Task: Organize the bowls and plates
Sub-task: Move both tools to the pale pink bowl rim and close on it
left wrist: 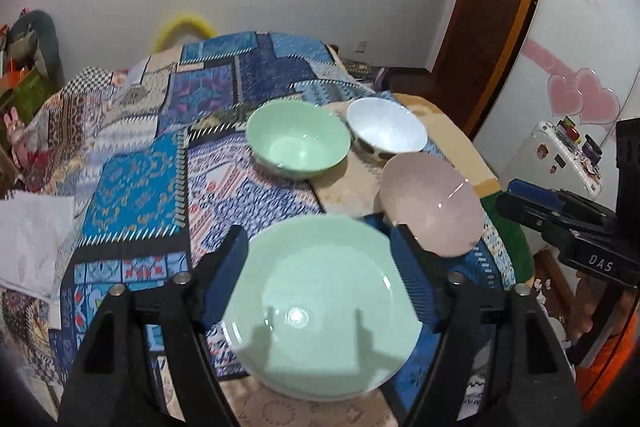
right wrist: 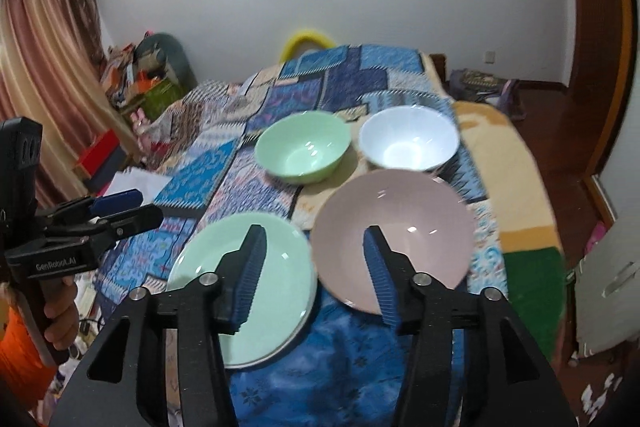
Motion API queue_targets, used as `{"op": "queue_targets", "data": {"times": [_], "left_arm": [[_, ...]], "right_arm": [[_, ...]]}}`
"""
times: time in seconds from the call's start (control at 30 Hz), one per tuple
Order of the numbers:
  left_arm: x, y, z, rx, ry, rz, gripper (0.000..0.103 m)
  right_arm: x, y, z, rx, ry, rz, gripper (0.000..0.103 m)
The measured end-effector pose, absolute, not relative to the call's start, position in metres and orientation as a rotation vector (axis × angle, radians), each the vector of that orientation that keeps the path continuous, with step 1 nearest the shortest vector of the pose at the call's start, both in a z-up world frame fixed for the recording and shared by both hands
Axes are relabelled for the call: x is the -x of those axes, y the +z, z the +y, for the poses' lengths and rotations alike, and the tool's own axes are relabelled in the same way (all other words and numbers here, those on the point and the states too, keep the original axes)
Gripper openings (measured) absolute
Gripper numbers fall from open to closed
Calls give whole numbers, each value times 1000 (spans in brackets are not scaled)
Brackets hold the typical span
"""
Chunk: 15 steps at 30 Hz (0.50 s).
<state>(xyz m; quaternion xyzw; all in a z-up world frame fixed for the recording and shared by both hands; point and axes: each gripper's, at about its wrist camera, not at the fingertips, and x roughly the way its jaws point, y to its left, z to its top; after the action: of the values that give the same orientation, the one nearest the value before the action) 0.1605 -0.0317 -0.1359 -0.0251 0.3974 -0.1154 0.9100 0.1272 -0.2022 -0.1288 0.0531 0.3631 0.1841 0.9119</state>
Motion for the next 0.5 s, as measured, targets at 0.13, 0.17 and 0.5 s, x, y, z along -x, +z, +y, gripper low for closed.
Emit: {"op": "queue_targets", "data": {"times": [0.13, 0.17, 0.5], "left_arm": [[-174, -137, -47, 57, -261, 820, 87], [-177, -139, -50, 56, -265, 822, 88], [-217, -168, -89, 32, -304, 886, 90]], "right_arm": [[-130, -127, -216, -103, 323, 724, 61], [-132, -127, -219, -103, 314, 722, 61], [-145, -147, -243, -109, 234, 753, 64]]}}
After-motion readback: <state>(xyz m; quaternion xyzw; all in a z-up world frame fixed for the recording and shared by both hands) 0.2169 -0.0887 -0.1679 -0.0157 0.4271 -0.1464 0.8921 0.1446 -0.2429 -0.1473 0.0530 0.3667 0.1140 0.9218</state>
